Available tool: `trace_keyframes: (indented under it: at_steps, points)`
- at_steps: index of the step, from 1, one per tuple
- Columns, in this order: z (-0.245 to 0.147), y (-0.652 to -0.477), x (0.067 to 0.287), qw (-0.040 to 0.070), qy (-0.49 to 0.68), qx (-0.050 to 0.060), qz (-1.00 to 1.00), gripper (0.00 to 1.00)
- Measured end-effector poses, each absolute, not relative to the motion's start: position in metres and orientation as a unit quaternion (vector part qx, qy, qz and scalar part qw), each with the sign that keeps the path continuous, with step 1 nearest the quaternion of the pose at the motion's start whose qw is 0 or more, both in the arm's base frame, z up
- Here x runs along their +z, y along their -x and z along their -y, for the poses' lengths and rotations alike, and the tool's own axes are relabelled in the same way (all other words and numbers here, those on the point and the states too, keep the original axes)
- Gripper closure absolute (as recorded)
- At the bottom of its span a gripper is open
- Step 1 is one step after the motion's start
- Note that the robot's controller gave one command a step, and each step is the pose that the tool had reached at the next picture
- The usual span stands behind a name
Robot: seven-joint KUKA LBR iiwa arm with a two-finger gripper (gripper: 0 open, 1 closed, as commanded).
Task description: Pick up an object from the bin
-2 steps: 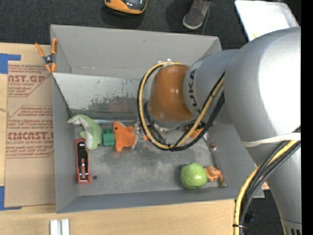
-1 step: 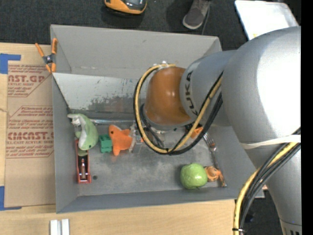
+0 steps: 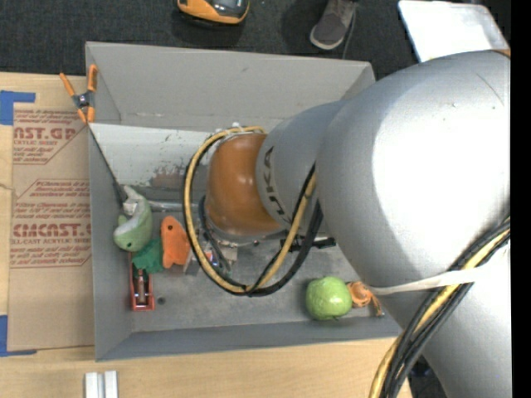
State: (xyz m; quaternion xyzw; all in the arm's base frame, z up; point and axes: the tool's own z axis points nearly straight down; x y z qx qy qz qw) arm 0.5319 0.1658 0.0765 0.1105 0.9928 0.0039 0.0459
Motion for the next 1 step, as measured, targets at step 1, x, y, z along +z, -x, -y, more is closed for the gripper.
trace_keyframes:
  at_steps: [1]
  points:
    - [-0.2184, -0.5193, 0.0748, 0.044, -0.112, 0.005, -0.993, 1.00]
